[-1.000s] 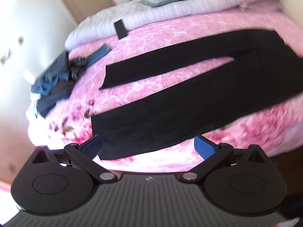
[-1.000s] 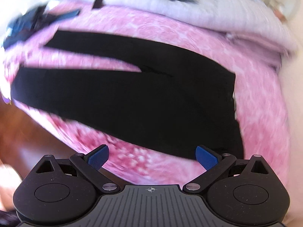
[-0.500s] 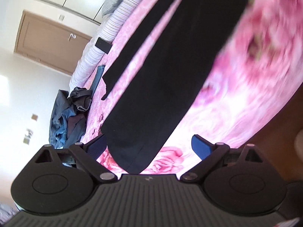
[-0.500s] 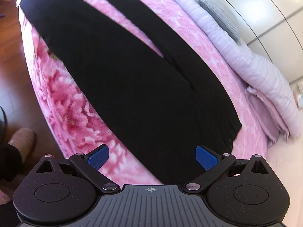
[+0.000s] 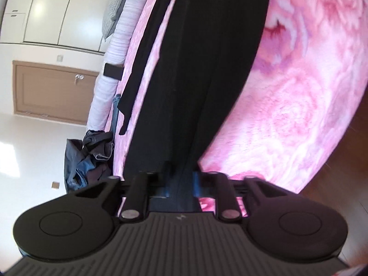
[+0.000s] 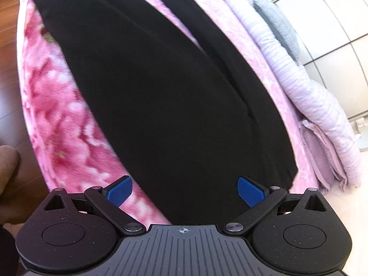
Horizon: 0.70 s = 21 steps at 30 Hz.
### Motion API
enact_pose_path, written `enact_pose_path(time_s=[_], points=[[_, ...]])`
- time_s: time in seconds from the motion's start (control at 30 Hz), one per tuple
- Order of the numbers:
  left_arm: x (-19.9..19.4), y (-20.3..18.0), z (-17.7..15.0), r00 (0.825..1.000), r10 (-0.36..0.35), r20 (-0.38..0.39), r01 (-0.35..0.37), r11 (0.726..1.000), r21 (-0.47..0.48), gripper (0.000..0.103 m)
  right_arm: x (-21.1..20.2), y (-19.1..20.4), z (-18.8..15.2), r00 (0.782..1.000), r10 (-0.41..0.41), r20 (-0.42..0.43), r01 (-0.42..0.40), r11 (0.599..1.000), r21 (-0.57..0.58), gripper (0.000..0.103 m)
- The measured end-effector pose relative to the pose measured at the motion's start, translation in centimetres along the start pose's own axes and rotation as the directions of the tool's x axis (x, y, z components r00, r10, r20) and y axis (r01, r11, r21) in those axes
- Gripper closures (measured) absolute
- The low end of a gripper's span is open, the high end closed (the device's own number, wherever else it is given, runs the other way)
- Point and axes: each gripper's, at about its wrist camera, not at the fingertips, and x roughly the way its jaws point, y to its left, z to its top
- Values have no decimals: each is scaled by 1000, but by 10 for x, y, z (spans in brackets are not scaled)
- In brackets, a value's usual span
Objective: Fold clothes
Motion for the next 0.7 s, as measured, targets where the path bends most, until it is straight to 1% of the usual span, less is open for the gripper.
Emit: enact_pose_path(time_s=[0.1, 0.2, 0.33, 0.4, 0.5, 0.53, 0.6, 0.67, 0.7], points=[[-8, 24, 1, 1000, -28, 11, 28, 1000, -3, 97, 5, -9, -17, 999, -38, 8, 38, 999, -25, 2], [-10, 50, 7, 998, -64, 3, 64, 997, -46, 97, 13, -12, -41, 996, -79, 35, 82, 992, -97, 2], [-6, 81, 21, 994, -106, -22, 103, 988, -117, 97, 28, -8, -76, 992, -101, 79, 115, 973, -198, 2], [-5, 88, 28, 993, -110, -41, 104, 987, -123, 97, 33, -6, -90, 987, -102, 122, 129, 962, -241, 2], [-3, 96, 38, 991, -115, -70, 105, 987, -124, 97, 42, -9, -108, 975, -121, 189, 173, 941, -292, 2], [-3, 98, 40, 990, -116, -82, 105, 986, -129, 97, 47, -12, -114, 970, -130, 204, 188, 936, -298, 3], [-3, 100, 45, 987, -117, -105, 103, 986, -134, 97, 54, -25, -123, 964, -131, 232, 195, 941, -275, 3], [-4, 101, 49, 985, -117, -127, 100, 986, -136, 97, 64, -34, -130, 951, -180, 250, 250, 925, -287, 3], [-5, 101, 50, 984, -116, -136, 98, 986, -136, 97, 68, -39, -132, 951, -185, 247, 255, 921, -293, 6]])
